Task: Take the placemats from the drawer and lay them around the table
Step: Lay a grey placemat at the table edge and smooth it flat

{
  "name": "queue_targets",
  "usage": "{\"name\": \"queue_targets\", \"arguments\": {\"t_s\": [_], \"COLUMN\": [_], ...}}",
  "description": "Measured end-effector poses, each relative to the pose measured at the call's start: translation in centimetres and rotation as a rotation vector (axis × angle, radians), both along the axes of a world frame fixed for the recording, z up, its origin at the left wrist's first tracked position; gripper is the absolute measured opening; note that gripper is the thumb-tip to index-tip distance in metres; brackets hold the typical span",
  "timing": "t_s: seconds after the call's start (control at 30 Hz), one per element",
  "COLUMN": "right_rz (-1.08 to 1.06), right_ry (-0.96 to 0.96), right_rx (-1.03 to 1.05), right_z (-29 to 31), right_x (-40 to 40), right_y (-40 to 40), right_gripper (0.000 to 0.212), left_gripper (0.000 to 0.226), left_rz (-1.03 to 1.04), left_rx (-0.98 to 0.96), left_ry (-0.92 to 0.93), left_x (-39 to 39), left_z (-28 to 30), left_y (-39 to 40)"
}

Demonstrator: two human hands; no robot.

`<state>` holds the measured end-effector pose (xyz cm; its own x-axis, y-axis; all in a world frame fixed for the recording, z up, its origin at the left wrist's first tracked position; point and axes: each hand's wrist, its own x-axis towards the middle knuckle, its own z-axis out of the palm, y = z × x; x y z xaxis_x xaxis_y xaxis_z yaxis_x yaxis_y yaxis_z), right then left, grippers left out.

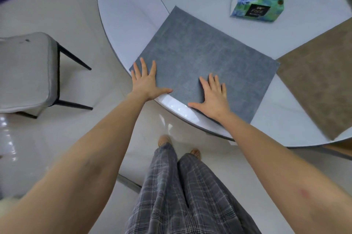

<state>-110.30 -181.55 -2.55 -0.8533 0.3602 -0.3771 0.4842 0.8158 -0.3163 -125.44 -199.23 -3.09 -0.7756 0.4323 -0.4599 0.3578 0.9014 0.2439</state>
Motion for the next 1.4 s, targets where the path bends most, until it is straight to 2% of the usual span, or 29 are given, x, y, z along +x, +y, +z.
{"name": "queue_targets", "arguments": {"t_s": [0.1, 0.33, 0.43, 0.5, 0.6, 0.67, 0.73, 0.87, 1.13, 1.27, 1.4], "right_rz": [0.037, 0.068, 0.068, 0.051, 0.074, 0.073, 0.048, 0.040, -0.151, -0.286, -0.230], "right_ry": [-0.075, -0.088, -0.091, -0.066, 0.139, 0.219, 0.190, 0.122, 0.054, 0.109, 0.205], "right_rx": [0.006, 0.002, -0.007, 0.002, 0.144, 0.219, 0.246, 0.324, 0.274, 0.266, 0.275], "right_z": [-0.5, -0.4, -0.6, -0.6, -0.5, -0.9, -2.1, -4.1, -2.7, -1.7, -0.9], "right_x": [-0.3, -0.3, -0.2, -0.1, -1.0, -2.6, -3.5, 1.7, 12.2, 9.7, 2.8], "right_y": [-0.2, 0.1, 0.1, 0.0, -0.4, -0.7, -0.6, 1.3, 4.8, 8.3, 13.2], "right_gripper": [0.111, 0.110, 0.108, 0.100, 0.073, 0.062, 0.059, 0.061, 0.065, 0.064, 0.057], "left_gripper": [0.123, 0.123, 0.119, 0.106, 0.081, 0.071, 0.067, 0.067, 0.073, 0.075, 0.076], "left_rz": [0.017, 0.018, 0.023, 0.025, -0.041, -0.115, -0.141, -0.121, -0.051, -0.237, -0.341], "left_rx": [0.004, 0.043, -0.004, -0.049, 0.004, 0.078, 0.076, -0.051, -0.200, -0.084, 0.018], "left_ry": [-0.033, -0.024, -0.011, 0.068, 0.245, 0.257, 0.187, 0.169, 0.100, 0.192, 0.087], "left_x": [-0.5, -0.8, -1.0, -0.8, -0.1, 0.5, 1.3, 2.4, 2.1, 2.1, 1.9], "left_z": [-0.3, -0.2, 0.2, 0.5, 0.7, 0.3, -0.6, -2.1, 1.9, 2.3, 1.8], "left_y": [0.0, 0.1, 0.1, 0.6, 3.2, 5.6, 7.3, 8.0, 11.9, 15.4, 20.4]}}
